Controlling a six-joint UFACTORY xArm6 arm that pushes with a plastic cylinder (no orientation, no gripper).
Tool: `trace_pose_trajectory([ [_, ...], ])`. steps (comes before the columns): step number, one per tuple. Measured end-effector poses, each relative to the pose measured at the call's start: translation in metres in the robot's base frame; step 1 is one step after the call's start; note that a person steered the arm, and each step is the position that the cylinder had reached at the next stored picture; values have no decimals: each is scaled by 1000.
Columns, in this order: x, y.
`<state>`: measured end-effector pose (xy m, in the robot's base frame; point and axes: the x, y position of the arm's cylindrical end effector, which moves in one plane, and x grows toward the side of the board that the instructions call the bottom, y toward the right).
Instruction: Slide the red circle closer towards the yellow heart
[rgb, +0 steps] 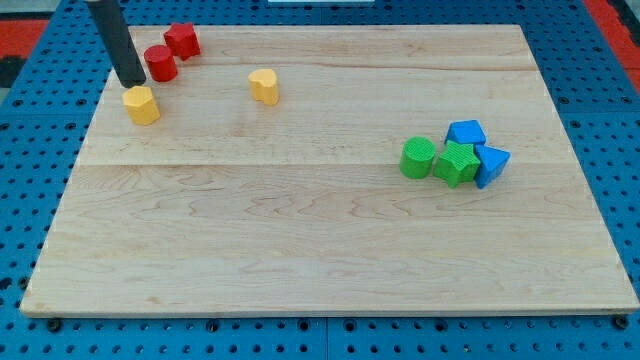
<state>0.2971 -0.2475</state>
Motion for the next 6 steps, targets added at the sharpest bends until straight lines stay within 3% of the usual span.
trace_pose_trajectory([
  [2, -8, -56],
  [4, -42, -47],
  [5, -44, -36],
  [6, -42, 34],
])
